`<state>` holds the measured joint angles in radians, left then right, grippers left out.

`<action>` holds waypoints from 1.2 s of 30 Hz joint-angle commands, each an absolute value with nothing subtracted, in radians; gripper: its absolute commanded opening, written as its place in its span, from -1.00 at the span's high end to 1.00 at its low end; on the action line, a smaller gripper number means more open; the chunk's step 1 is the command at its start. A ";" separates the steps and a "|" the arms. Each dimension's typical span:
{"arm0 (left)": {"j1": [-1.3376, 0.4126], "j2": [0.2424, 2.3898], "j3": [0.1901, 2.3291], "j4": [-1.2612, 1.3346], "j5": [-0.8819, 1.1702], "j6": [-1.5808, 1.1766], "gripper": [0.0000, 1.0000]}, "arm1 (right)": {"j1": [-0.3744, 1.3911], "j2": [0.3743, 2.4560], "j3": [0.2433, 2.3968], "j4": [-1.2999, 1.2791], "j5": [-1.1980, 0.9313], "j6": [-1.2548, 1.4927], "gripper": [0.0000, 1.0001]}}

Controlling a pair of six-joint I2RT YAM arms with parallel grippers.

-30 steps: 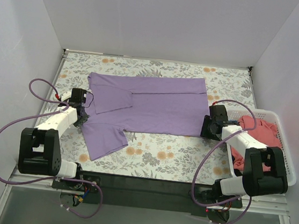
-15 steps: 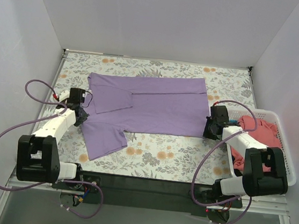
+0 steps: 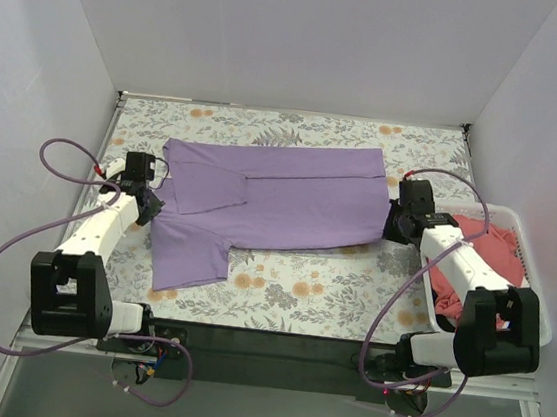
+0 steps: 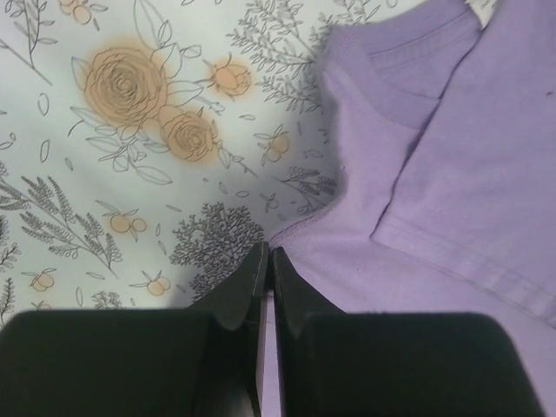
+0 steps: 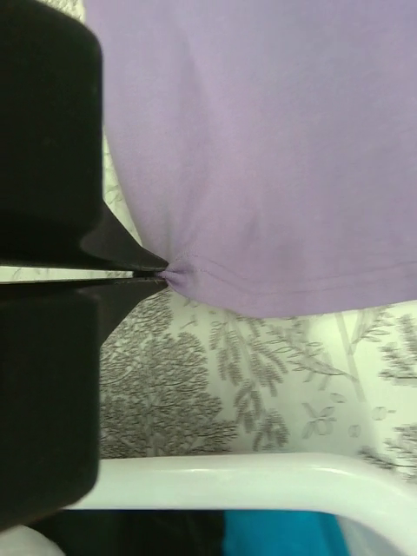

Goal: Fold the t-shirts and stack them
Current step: Fold the tshirt

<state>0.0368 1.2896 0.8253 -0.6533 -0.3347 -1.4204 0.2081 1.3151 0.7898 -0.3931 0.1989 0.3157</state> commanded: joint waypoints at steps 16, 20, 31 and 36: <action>0.080 1.583 1.123 -0.673 -0.252 -1.416 1.00 | 0.141 1.634 1.186 -0.411 0.192 0.291 0.97; 0.083 1.626 1.172 -0.661 -0.227 -1.404 1.00 | 0.141 1.687 1.236 -0.410 0.178 0.287 0.97; 0.101 1.704 1.261 -0.661 -0.213 -1.413 1.00 | 0.120 1.787 1.339 -0.411 0.189 0.275 0.97; 0.113 1.729 1.282 -0.655 -0.202 -1.414 1.00 | 0.103 1.812 1.362 -0.411 0.184 0.268 0.97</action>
